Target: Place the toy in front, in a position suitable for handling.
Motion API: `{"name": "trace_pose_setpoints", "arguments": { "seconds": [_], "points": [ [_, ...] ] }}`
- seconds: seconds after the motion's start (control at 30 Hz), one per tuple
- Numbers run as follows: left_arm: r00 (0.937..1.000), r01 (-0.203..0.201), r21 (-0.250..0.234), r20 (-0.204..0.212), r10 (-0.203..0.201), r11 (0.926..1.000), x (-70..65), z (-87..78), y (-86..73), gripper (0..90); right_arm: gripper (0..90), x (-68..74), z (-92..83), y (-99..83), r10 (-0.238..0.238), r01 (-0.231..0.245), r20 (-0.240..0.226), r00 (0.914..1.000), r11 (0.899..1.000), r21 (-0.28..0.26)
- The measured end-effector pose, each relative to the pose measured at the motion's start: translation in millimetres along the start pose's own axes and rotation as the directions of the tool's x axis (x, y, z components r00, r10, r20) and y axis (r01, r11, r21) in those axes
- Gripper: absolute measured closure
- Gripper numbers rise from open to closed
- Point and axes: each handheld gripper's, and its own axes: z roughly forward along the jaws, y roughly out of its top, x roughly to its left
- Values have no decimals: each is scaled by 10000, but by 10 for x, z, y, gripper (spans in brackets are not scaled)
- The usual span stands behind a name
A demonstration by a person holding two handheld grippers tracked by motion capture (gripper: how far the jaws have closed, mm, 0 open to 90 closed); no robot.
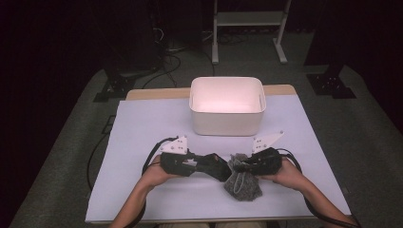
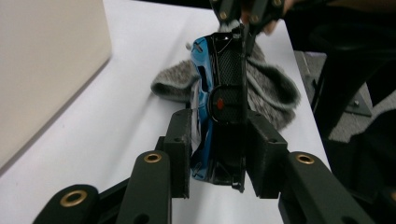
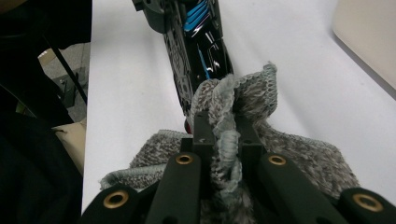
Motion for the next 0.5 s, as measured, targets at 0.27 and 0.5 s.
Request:
{"name": "trace_pose_setpoints", "arguments": {
  "seconds": [0.27,0.5],
  "points": [
    [9993,306,-249,209,-301,9992,12,235,6,613,821,-19,-17,-72,157,-157,42,9999,9999,-20],
    [9991,416,-378,56,-414,9984,24,310,65,606,821,-82,-51,-153,513,-511,114,9986,9986,-113]
  ]
}}
